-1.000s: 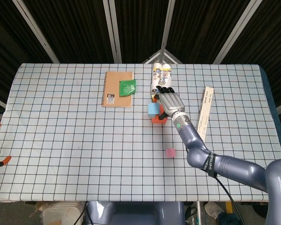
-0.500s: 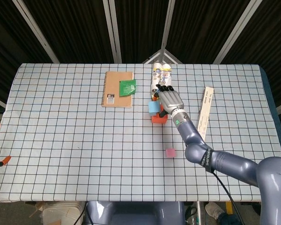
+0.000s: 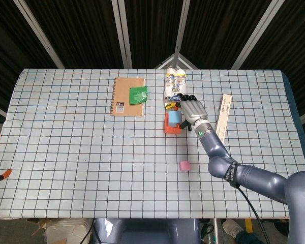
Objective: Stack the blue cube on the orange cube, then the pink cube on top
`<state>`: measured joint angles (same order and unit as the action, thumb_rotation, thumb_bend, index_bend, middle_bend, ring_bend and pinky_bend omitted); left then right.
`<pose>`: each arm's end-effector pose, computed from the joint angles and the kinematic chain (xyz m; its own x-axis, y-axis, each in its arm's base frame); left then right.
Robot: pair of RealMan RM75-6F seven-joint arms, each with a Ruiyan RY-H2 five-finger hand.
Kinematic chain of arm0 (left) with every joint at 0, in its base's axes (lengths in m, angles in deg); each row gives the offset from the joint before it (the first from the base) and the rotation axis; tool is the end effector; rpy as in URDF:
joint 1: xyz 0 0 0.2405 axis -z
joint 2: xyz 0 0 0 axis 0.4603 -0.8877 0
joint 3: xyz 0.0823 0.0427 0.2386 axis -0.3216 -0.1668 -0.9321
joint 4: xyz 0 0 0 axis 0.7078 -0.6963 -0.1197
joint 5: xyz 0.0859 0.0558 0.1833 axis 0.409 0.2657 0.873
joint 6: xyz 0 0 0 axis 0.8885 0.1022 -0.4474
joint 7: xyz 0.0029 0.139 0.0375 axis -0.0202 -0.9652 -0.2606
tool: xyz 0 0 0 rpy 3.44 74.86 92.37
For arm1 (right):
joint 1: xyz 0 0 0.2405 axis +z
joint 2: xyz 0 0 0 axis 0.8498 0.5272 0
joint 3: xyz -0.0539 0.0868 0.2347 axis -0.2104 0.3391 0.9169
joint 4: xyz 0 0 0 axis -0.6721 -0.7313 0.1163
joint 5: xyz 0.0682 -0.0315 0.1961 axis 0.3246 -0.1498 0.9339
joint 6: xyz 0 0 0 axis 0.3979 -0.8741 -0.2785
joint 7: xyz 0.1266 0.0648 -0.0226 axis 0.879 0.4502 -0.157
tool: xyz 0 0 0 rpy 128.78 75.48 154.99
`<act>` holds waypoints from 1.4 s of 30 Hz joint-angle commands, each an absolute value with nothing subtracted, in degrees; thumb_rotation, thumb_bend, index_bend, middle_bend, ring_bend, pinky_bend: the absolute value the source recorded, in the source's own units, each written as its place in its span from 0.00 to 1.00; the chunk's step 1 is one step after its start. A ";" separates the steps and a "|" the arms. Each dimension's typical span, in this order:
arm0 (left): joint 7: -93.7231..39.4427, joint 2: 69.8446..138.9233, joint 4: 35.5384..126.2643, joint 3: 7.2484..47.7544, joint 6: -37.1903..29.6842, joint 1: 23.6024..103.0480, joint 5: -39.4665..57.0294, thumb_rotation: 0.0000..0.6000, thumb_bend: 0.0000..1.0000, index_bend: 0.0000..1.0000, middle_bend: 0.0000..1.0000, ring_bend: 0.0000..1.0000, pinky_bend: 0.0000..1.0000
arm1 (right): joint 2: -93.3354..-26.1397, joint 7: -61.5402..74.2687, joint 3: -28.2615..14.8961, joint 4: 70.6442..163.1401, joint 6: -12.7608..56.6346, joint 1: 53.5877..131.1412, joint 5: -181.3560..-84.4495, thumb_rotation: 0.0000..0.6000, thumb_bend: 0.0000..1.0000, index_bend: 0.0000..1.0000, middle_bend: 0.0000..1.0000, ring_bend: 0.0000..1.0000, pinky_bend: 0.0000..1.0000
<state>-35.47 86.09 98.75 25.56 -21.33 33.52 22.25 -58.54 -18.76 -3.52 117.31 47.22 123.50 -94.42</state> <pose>-0.3362 0.1987 0.1707 0.5186 0.0127 0.8549 0.8418 0.1675 -0.5132 -0.0956 -0.4551 0.0279 0.3553 -0.3874 0.8507 -0.9347 -0.1587 0.3181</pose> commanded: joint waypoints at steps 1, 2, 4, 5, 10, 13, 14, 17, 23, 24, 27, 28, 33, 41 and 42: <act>-35.67 86.15 98.85 25.49 -21.33 33.55 22.33 1.00 0.11 0.05 0.00 0.00 0.00 | -58.44 -18.48 -3.65 117.51 47.00 123.46 -94.55 1.00 0.44 0.51 0.00 0.05 0.00; -35.73 86.17 98.87 25.47 -21.36 33.54 22.35 1.00 0.11 0.05 0.00 0.00 0.00 | -58.43 -18.42 -3.68 117.54 46.97 123.48 -94.58 1.00 0.44 0.51 0.00 0.05 0.00; -35.82 86.18 98.88 25.43 -21.42 33.53 22.41 1.00 0.11 0.05 0.00 0.00 0.00 | -58.43 -18.38 -3.77 117.56 46.86 123.58 -94.63 1.00 0.44 0.51 0.00 0.05 0.00; -35.83 86.19 98.90 25.42 -21.47 33.51 22.42 1.00 0.11 0.05 0.00 0.00 0.00 | -58.46 -18.41 -3.86 117.53 46.73 123.67 -94.59 1.00 0.44 0.51 0.00 0.05 0.00; -35.68 86.12 98.83 25.51 -21.48 33.49 22.27 1.00 0.11 0.05 0.00 0.00 0.00 | -58.36 -18.11 -3.82 117.49 46.45 124.01 -94.26 1.00 0.45 0.51 0.00 0.05 0.00; -35.54 86.08 98.76 25.55 -21.35 33.53 22.16 1.00 0.11 0.05 0.00 0.00 0.00 | -58.39 -18.09 -3.88 117.47 46.37 124.29 -94.04 1.00 0.45 0.51 0.00 0.05 0.00; -35.50 86.06 98.75 25.55 -21.34 33.53 22.15 1.00 0.11 0.05 0.00 0.00 0.00 | -58.46 -18.13 -3.94 117.42 46.40 124.42 -93.98 1.00 0.45 0.51 0.00 0.05 0.00; -35.42 86.02 98.76 25.54 -21.37 33.50 22.18 1.00 0.11 0.05 0.00 0.00 0.00 | -58.76 -18.12 -4.02 117.07 46.52 124.74 -93.76 1.00 0.45 0.51 0.00 0.05 0.00; -35.16 85.90 98.74 25.64 -21.44 33.41 21.96 1.00 0.11 0.05 0.00 0.00 0.00 | -59.39 -18.14 -4.43 116.02 46.97 125.28 -93.11 1.00 0.45 0.51 0.00 0.05 0.00; -35.17 85.89 98.73 25.65 -21.39 33.44 21.93 1.00 0.11 0.05 0.00 0.00 0.00 | -59.46 -18.14 -4.50 115.87 47.03 125.34 -93.00 1.00 0.45 0.51 0.00 0.05 0.00; -35.25 85.92 98.71 25.61 -21.30 33.50 21.98 1.00 0.11 0.05 0.00 0.00 0.00 | -59.70 -18.08 -4.68 115.43 47.09 125.43 -92.76 1.00 0.45 0.51 0.00 0.05 0.00; -35.26 85.91 98.71 25.58 -21.29 33.49 22.00 1.00 0.11 0.05 0.00 0.00 0.00 | -59.77 -17.97 -4.69 115.29 47.16 125.44 -92.69 1.00 0.45 0.51 0.00 0.05 0.00; -35.19 85.87 98.77 25.63 -21.39 33.44 21.91 1.00 0.11 0.05 0.00 0.00 0.00 | -60.04 -17.70 -4.91 114.83 47.38 125.46 -92.75 1.00 0.45 0.51 0.00 0.05 0.00; -35.29 85.91 98.74 25.63 -21.25 33.51 21.82 1.00 0.11 0.05 0.00 0.00 0.00 | -59.91 -17.11 -4.86 115.45 47.18 125.44 -93.55 1.00 0.45 0.51 0.00 0.05 0.00; -35.29 85.91 98.75 25.62 -21.28 33.50 21.84 1.00 0.11 0.05 0.00 0.00 0.00 | -59.89 -17.11 -4.90 115.47 47.16 125.45 -93.56 1.00 0.45 0.51 0.00 0.05 0.00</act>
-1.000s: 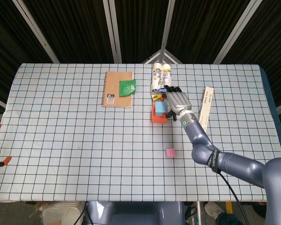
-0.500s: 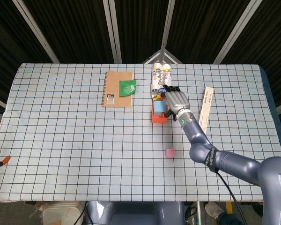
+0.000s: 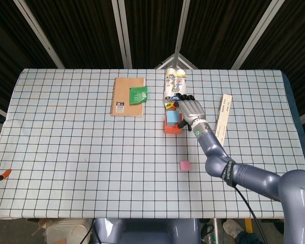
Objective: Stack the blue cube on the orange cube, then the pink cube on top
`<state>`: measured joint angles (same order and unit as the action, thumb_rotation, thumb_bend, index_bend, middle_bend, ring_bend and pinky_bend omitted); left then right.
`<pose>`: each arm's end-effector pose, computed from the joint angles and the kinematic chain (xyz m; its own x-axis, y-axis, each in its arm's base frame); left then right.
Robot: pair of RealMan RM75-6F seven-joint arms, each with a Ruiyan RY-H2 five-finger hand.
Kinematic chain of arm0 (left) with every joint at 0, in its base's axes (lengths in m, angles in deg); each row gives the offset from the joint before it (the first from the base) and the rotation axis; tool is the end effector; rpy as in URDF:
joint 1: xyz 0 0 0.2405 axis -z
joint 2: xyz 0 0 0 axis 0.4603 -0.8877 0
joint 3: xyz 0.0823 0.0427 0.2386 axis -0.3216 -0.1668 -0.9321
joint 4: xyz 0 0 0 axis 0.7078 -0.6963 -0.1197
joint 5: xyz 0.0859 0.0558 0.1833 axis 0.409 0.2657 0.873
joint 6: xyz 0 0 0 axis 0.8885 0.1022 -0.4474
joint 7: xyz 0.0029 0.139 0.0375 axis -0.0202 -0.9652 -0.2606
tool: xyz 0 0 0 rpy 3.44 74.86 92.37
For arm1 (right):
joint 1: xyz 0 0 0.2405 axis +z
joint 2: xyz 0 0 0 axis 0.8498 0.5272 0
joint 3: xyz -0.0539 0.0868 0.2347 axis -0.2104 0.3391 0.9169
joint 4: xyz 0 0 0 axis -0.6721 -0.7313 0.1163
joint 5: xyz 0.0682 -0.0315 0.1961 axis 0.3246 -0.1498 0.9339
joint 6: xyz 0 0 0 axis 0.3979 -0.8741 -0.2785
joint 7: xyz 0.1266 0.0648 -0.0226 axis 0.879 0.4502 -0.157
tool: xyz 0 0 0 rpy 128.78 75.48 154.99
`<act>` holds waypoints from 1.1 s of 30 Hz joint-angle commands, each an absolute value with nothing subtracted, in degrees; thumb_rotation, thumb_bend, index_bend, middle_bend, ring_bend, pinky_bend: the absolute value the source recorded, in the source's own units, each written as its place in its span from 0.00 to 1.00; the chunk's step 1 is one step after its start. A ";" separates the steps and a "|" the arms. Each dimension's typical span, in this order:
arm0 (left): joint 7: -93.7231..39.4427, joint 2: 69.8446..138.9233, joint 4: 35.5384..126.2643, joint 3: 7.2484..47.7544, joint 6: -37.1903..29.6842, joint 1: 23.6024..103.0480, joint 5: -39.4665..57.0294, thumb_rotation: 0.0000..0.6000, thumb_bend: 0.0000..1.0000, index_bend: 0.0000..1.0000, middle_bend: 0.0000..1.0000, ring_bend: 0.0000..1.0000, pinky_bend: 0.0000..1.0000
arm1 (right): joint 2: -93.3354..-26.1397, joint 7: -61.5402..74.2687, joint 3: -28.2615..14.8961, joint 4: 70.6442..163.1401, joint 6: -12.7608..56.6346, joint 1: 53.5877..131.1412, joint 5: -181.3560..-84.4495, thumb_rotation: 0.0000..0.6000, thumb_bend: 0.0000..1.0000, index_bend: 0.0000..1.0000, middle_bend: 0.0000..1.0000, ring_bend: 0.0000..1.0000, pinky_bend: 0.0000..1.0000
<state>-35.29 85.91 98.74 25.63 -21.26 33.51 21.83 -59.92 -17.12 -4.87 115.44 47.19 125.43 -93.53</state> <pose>-0.3374 0.1988 0.1722 0.5175 0.0128 0.8556 0.8413 0.1749 -0.5115 -0.0900 -0.4586 0.0212 0.3466 -0.3902 0.8530 -0.9379 -0.1573 0.3091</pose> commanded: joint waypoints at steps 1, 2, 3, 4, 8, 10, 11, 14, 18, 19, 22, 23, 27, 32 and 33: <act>-35.28 85.90 98.75 25.63 -21.32 33.48 21.86 1.00 0.11 0.05 0.00 0.00 0.00 | -59.88 -17.11 -4.94 115.46 47.17 125.46 -93.56 1.00 0.45 0.51 0.00 0.05 0.00; -35.26 85.90 98.76 25.63 -21.39 33.46 21.88 1.00 0.11 0.05 0.00 0.00 0.00 | -59.86 -17.13 -5.00 115.45 47.20 125.48 -93.50 1.00 0.45 0.51 0.00 0.05 0.00; -35.25 85.90 98.76 25.63 -21.42 33.45 21.89 1.00 0.11 0.05 0.00 0.00 0.00 | -59.84 -17.13 -5.04 115.43 47.21 125.49 -93.45 1.00 0.45 0.51 0.00 0.05 0.00; -35.24 85.90 98.77 25.63 -21.43 33.44 21.88 1.00 0.11 0.05 0.00 0.00 0.00 | -59.86 -17.11 -5.06 115.38 47.17 125.48 -93.39 1.00 0.45 0.51 0.00 0.05 0.00; -35.26 85.89 98.78 25.61 -21.37 33.46 21.88 1.00 0.11 0.05 0.00 0.00 0.00 | -60.03 -16.97 -5.17 114.94 47.21 125.47 -93.18 1.00 0.45 0.51 0.00 0.05 0.00; -35.26 85.88 98.79 25.59 -21.34 33.47 21.89 1.00 0.11 0.05 0.00 0.00 0.00 | -60.05 -16.87 -5.19 114.73 47.31 125.45 -93.08 1.00 0.45 0.51 0.00 0.05 0.00; -35.26 85.88 98.79 25.60 -21.35 33.46 21.87 1.00 0.11 0.05 0.00 0.00 0.00 | -60.05 -16.81 -5.19 114.63 47.38 125.45 -93.02 1.00 0.45 0.51 0.00 0.05 0.00; -35.34 85.92 98.77 25.64 -21.35 33.47 21.78 1.00 0.11 0.05 0.00 0.00 0.00 | -60.05 -16.83 -5.33 114.44 47.55 125.50 -92.95 1.00 0.45 0.51 0.00 0.05 0.00; -35.54 85.97 98.79 25.61 -21.26 33.53 21.75 1.00 0.11 0.05 0.00 0.00 0.00 | -60.08 -16.69 -5.35 114.42 47.74 125.54 -93.05 1.00 0.45 0.51 0.00 0.05 0.00; -35.56 85.98 98.82 25.59 -21.29 33.52 21.78 1.00 0.11 0.05 0.00 0.00 0.00 | -60.09 -16.66 -5.39 114.41 47.77 125.54 -93.10 1.00 0.45 0.51 0.00 0.05 0.00; -35.56 85.98 98.84 25.62 -21.37 33.50 21.77 1.00 0.11 0.05 0.00 0.00 0.00 | -60.02 -16.61 -5.45 114.45 47.98 125.59 -93.14 1.00 0.45 0.51 0.00 0.05 0.00; -35.56 85.97 98.84 25.62 -21.38 33.49 21.76 1.00 0.11 0.05 0.00 0.00 0.00 | -59.97 -16.64 -5.49 114.50 48.03 125.61 -93.16 1.00 0.45 0.50 0.00 0.05 0.00; -35.54 85.95 98.84 25.62 -21.33 33.49 21.71 1.00 0.11 0.05 0.00 0.00 0.00 | -59.79 -16.48 -5.46 114.89 48.04 125.68 -93.28 1.00 0.45 0.46 0.00 0.05 0.00; -35.52 85.92 98.86 25.57 -21.32 33.50 21.79 1.00 0.11 0.05 0.00 0.00 0.00 | -59.87 -16.34 -5.53 114.88 47.88 125.73 -93.33 1.00 0.45 0.45 0.00 0.05 0.00; -35.48 85.90 98.86 25.59 -21.32 33.49 21.77 1.00 0.11 0.05 0.00 0.00 0.00 | -59.92 -16.33 -5.54 114.84 47.82 125.75 -93.30 1.00 0.45 0.45 0.00 0.05 0.00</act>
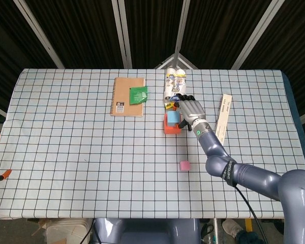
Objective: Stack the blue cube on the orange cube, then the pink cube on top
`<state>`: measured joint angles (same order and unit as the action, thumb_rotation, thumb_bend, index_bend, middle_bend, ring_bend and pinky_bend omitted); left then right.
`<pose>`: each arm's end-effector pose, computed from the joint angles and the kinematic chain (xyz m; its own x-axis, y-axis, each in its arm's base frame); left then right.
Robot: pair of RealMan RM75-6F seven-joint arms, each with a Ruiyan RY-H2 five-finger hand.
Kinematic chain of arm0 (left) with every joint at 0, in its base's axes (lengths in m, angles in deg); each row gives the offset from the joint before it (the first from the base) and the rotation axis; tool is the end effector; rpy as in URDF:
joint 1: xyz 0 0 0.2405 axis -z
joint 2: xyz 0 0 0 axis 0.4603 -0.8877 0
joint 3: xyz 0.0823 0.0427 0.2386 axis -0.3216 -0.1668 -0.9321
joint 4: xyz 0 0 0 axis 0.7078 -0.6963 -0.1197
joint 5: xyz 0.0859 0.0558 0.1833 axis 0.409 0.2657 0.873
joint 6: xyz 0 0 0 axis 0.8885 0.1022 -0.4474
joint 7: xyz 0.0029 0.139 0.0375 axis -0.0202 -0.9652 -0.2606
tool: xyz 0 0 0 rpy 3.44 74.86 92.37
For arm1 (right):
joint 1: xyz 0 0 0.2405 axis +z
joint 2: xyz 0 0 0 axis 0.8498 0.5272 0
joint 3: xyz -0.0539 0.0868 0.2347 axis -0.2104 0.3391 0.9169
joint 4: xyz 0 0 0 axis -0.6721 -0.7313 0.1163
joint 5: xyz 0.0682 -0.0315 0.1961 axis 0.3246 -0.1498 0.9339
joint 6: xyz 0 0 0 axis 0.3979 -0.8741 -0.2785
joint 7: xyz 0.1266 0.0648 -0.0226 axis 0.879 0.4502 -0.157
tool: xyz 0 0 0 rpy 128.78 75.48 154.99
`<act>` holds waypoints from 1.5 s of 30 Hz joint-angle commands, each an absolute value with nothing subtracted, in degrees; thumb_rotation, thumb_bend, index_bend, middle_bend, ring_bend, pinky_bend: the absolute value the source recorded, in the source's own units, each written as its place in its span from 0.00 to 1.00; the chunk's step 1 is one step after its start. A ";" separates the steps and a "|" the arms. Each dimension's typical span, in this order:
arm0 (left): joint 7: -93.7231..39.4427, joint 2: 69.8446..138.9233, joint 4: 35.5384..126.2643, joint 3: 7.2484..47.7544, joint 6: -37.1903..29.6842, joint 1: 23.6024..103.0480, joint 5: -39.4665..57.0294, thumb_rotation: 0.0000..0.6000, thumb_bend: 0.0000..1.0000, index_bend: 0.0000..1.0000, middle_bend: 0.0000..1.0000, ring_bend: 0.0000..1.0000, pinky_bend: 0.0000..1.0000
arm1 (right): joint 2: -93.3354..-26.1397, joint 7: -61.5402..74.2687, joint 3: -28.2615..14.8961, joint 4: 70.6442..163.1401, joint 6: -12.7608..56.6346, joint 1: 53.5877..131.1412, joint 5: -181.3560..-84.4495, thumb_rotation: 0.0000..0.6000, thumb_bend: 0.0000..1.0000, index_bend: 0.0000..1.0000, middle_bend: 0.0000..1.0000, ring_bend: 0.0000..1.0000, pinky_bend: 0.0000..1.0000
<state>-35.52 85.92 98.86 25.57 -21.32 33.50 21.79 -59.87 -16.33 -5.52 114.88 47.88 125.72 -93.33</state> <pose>-0.3372 0.1985 0.1719 0.5191 0.0139 0.8546 0.8402 0.1754 -0.5132 -0.0922 -0.4596 0.0209 0.3440 -0.3984 0.8503 -0.9389 -0.1530 0.3082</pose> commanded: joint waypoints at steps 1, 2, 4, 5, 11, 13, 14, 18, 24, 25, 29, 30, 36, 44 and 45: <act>-35.43 85.89 98.84 25.61 -21.33 33.48 21.73 1.00 0.11 0.05 0.00 0.00 0.00 | -59.94 -16.31 -5.54 114.83 47.80 125.76 -93.23 1.00 0.45 0.44 0.00 0.05 0.00; -35.42 85.88 98.83 25.61 -21.32 33.47 21.71 1.00 0.11 0.05 0.00 0.00 0.00 | -59.95 -16.29 -5.54 114.83 47.77 125.77 -93.19 1.00 0.45 0.44 0.00 0.05 0.00; -35.45 85.88 98.82 25.61 -21.28 33.49 21.69 1.00 0.11 0.05 0.00 0.00 0.00 | -60.01 -16.28 -5.53 114.80 47.55 125.78 -93.21 1.00 0.45 0.43 0.00 0.05 0.00; -35.48 85.89 98.81 25.60 -21.26 33.50 21.67 1.00 0.11 0.05 0.00 0.00 0.00 | -60.03 -16.26 -5.53 114.79 47.54 125.78 -93.20 1.00 0.45 0.42 0.00 0.05 0.00; -35.62 85.89 98.91 25.61 -21.22 33.50 21.54 1.00 0.11 0.05 0.00 0.00 0.00 | -60.30 -16.01 -5.43 114.28 47.51 125.79 -93.30 1.00 0.45 0.36 0.00 0.05 0.00; -35.67 85.89 98.93 25.62 -21.17 33.51 21.46 1.00 0.11 0.05 0.00 0.00 0.00 | -60.39 -15.94 -5.44 114.09 47.58 125.76 -93.37 1.00 0.45 0.36 0.00 0.05 0.00; -35.69 85.90 98.92 25.62 -21.14 33.52 21.44 1.00 0.11 0.05 0.00 0.00 0.00 | -60.45 -15.92 -5.42 114.00 47.58 125.76 -93.39 1.00 0.45 0.36 0.00 0.05 0.00; -35.83 85.90 98.99 25.60 -21.01 33.59 21.41 1.00 0.11 0.05 0.00 0.00 0.00 | -60.59 -15.77 -5.50 113.67 47.95 125.70 -93.40 1.00 0.45 0.35 0.00 0.05 0.00; -35.78 85.94 98.92 25.64 -21.08 33.58 21.39 1.00 0.11 0.05 0.00 0.00 0.00 | -60.40 -15.57 -5.64 113.81 48.42 125.58 -93.60 1.00 0.45 0.35 0.00 0.05 0.00; -35.77 85.93 98.92 25.64 -21.09 33.57 21.36 1.00 0.11 0.05 0.00 0.00 0.00 | -60.35 -15.47 -5.64 113.88 48.55 125.55 -93.67 1.00 0.45 0.35 0.00 0.05 0.00; -35.79 85.94 98.95 25.65 -21.15 33.57 21.38 1.00 0.11 0.05 0.00 0.00 0.00 | -60.16 -15.25 -5.69 114.22 48.62 125.46 -94.09 1.00 0.45 0.35 0.00 0.05 0.00; -35.79 85.94 98.95 25.65 -21.18 33.55 21.39 1.00 0.11 0.05 0.00 0.00 0.00 | -60.11 -15.21 -5.69 114.31 48.61 125.45 -94.13 1.00 0.45 0.35 0.00 0.05 0.00; -35.94 85.97 98.96 25.66 -21.08 33.61 21.29 1.00 0.11 0.05 0.00 0.00 0.00 | -59.71 -14.98 -5.66 115.44 47.92 125.24 -94.55 1.00 0.45 0.35 0.00 0.05 0.00; -35.92 85.98 98.99 25.68 -21.21 33.56 21.27 1.00 0.11 0.05 0.00 0.00 0.00 | -59.23 -15.02 -5.69 116.59 47.07 125.09 -94.66 1.00 0.45 0.35 0.00 0.05 0.00; -35.92 85.98 98.99 25.68 -21.20 33.56 21.26 1.00 0.11 0.05 0.00 0.00 0.00 | -59.14 -15.04 -5.68 116.78 46.97 125.07 -94.65 1.00 0.45 0.35 0.00 0.05 0.00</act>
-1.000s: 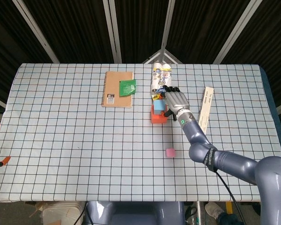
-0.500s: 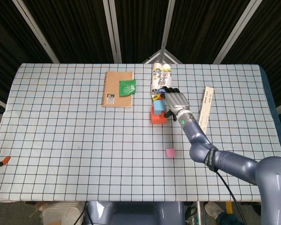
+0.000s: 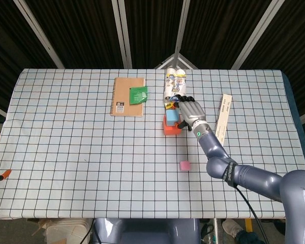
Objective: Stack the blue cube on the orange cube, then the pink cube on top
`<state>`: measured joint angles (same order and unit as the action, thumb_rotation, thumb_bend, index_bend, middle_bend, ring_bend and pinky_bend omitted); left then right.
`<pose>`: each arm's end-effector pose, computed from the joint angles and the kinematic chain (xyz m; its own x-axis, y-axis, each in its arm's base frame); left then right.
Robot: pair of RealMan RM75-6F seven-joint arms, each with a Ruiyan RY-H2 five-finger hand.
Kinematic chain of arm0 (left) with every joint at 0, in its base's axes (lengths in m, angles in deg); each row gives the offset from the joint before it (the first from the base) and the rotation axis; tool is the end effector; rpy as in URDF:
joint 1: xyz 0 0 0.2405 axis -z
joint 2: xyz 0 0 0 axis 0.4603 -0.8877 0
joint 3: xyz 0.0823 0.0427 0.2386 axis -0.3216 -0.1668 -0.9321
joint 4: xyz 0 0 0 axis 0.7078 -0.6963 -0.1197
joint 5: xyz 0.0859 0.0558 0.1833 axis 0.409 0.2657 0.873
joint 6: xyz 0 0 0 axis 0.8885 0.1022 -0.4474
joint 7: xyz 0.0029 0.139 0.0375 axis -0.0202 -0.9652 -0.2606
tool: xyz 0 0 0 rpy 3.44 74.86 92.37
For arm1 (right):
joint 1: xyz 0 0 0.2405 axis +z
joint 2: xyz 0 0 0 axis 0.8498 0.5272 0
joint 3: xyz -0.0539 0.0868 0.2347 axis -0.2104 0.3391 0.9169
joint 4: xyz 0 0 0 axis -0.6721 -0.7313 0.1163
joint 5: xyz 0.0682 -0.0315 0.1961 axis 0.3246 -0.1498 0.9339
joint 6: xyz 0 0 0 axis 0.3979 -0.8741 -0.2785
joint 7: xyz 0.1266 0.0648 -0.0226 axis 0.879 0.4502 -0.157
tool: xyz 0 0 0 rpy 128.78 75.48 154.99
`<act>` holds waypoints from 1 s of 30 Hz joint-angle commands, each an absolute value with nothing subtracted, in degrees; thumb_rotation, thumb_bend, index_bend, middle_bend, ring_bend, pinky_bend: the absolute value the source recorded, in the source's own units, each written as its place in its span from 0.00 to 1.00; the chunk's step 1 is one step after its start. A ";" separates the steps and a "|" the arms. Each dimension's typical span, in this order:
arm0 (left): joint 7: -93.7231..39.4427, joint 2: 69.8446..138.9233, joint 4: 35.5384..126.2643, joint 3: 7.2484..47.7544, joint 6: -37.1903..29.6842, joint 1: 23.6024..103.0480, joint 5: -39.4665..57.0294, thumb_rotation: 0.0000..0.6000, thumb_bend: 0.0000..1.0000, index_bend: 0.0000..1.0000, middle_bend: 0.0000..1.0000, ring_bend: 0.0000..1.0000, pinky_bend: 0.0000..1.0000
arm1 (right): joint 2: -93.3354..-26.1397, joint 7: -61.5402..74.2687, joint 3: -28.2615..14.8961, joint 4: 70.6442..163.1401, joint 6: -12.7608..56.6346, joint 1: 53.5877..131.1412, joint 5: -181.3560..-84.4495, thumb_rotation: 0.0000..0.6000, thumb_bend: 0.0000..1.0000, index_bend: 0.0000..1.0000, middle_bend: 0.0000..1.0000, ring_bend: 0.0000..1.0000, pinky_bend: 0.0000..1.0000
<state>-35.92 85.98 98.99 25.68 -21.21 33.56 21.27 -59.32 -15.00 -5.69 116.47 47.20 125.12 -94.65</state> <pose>-0.3376 0.1989 0.1717 0.5204 0.0160 0.8538 0.8380 0.1826 -0.5142 -0.0929 -0.4547 0.0211 0.3338 -0.4015 0.8529 -0.9425 -0.1594 0.2938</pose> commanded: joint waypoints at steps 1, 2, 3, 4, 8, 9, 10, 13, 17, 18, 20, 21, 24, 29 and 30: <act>-35.96 85.99 99.00 25.68 -21.16 33.57 21.23 1.00 0.11 0.05 0.00 0.00 0.00 | -58.98 -15.04 -5.68 117.05 46.87 125.02 -94.58 1.00 0.45 0.35 0.00 0.05 0.00; -35.99 85.99 99.01 25.67 -21.13 33.59 21.22 1.00 0.11 0.05 0.00 0.00 0.00 | -58.84 -15.03 -5.68 117.30 46.73 124.96 -94.52 1.00 0.45 0.35 0.00 0.05 0.00; -36.00 85.98 99.03 25.66 -21.10 33.60 21.24 1.00 0.11 0.05 0.00 0.00 0.00 | -58.77 -15.05 -5.68 117.43 46.64 124.94 -94.51 1.00 0.45 0.35 0.00 0.05 0.00; -36.02 85.99 99.05 25.65 -21.11 33.61 21.28 1.00 0.11 0.05 0.00 0.00 0.00 | -58.67 -15.08 -5.69 117.62 46.51 124.91 -94.50 1.00 0.45 0.35 0.00 0.05 0.00; -36.02 85.95 99.17 25.54 -21.27 33.53 21.49 1.00 0.11 0.05 0.00 0.00 0.00 | -58.53 -15.06 -5.71 117.93 46.22 124.76 -94.43 1.00 0.45 0.35 0.00 0.05 0.00; -35.99 85.93 99.19 25.53 -21.33 33.49 21.52 1.00 0.11 0.05 0.00 0.00 0.00 | -58.50 -15.05 -5.75 117.95 46.23 124.72 -94.43 1.00 0.45 0.35 0.00 0.05 0.00; -35.97 85.91 99.21 25.52 -21.37 33.47 21.54 1.00 0.11 0.05 0.00 0.00 0.00 | -58.48 -15.05 -5.77 117.96 46.24 124.69 -94.42 1.00 0.45 0.35 0.00 0.05 0.00; -35.92 85.88 99.21 25.53 -21.45 33.43 21.58 1.00 0.11 0.05 0.00 0.00 0.00 | -58.43 -14.96 -5.83 117.93 46.29 124.55 -94.38 1.00 0.45 0.35 0.00 0.05 0.00; -36.05 85.92 99.22 25.50 -21.36 33.48 21.58 1.00 0.11 0.05 0.00 0.00 0.00 | -58.37 -14.80 -5.82 117.96 46.47 124.44 -94.52 1.00 0.45 0.33 0.00 0.05 0.00; -36.09 85.94 99.23 25.48 -21.36 33.49 21.62 1.00 0.11 0.05 0.00 0.00 0.00 | -58.36 -14.74 -5.82 117.94 46.53 124.41 -94.56 1.00 0.45 0.33 0.00 0.05 0.00; -36.13 85.95 99.26 25.49 -21.45 33.47 21.64 1.00 0.11 0.05 0.00 0.00 0.00 | -58.37 -14.75 -5.85 117.88 46.65 124.41 -94.63 1.00 0.45 0.32 0.00 0.05 0.00; -36.15 85.96 99.26 25.50 -21.49 33.45 21.63 1.00 0.11 0.05 0.00 0.00 0.00 | -58.40 -14.76 -5.88 117.85 46.71 124.42 -94.64 1.00 0.45 0.32 0.00 0.05 0.00; -36.15 85.96 99.28 25.54 -21.53 33.43 21.56 1.00 0.11 0.05 0.00 0.00 0.00 | -58.39 -14.67 -5.84 117.91 46.69 124.40 -94.77 1.00 0.45 0.32 0.00 0.05 0.00; -36.17 86.01 99.21 25.53 -21.35 33.50 21.49 1.00 0.11 0.05 0.00 0.00 0.00 | -58.07 -14.70 -5.87 118.70 46.37 124.28 -94.90 1.00 0.45 0.32 0.00 0.05 0.00; -36.19 86.00 99.22 25.53 -21.31 33.51 21.48 1.00 0.11 0.05 0.00 0.00 0.00 | -58.03 -14.72 -5.87 118.80 46.29 124.27 -94.91 1.00 0.45 0.32 0.00 0.05 0.00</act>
